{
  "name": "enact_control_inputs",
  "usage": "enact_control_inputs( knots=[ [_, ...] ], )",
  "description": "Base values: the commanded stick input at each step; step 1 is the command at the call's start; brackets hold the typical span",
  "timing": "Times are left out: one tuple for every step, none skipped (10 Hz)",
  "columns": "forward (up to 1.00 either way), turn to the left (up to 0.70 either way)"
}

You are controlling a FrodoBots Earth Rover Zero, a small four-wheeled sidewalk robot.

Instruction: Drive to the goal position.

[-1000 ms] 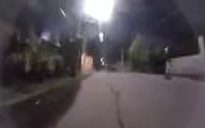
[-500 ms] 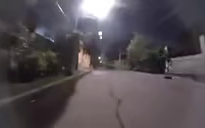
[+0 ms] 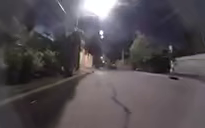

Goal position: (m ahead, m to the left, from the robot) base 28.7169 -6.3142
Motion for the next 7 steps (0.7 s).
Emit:
enact_control_inputs(
  knots=[
    [0.70, 0.00],
    [0.70, 0.00],
    [0.70, 0.00],
    [0.70, 0.00],
    [0.70, 0.00],
    [0.70, 0.00],
    [0.70, 0.00]
  ],
)
